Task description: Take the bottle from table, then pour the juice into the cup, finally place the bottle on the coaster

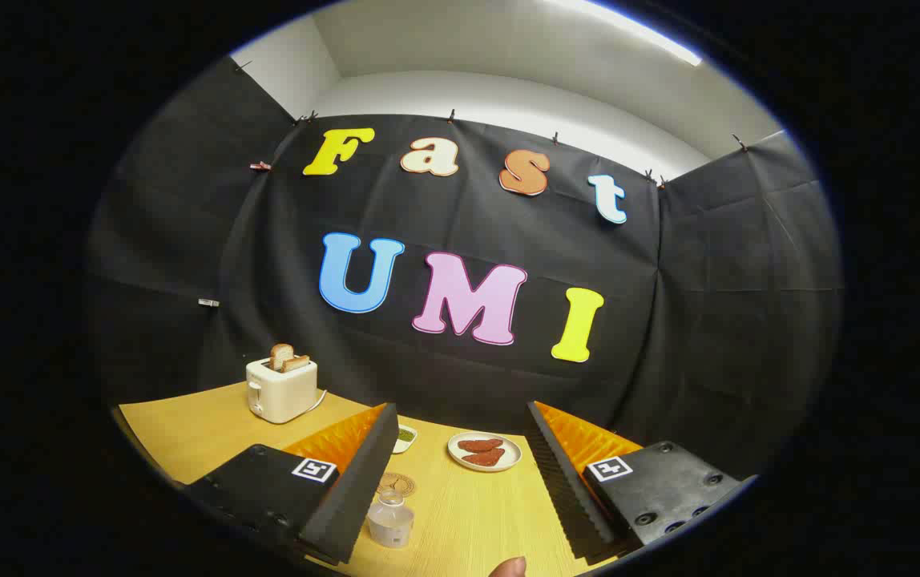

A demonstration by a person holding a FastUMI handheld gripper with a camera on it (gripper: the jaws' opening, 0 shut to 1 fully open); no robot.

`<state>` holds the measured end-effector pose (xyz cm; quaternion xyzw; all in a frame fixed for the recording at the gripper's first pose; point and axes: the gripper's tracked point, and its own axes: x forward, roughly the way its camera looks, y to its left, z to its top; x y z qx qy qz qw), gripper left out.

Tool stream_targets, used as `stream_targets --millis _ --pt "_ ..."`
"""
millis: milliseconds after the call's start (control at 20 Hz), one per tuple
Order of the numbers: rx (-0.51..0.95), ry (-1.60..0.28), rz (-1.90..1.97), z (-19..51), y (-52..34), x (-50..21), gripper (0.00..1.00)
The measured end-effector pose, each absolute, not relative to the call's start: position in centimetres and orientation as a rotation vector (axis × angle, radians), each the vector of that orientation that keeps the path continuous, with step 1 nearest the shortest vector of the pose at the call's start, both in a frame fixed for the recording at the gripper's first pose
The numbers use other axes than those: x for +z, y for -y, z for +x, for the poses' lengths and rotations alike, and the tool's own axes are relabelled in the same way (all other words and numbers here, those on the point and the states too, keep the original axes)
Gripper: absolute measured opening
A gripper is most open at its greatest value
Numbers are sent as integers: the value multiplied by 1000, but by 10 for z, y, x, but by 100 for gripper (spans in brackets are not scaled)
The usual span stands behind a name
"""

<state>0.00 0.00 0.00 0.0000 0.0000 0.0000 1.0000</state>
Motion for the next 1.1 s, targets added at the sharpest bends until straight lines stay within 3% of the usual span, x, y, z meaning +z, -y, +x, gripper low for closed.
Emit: stream_targets --millis 1100 --pt "48 33 61 -11 -25 -18 97"
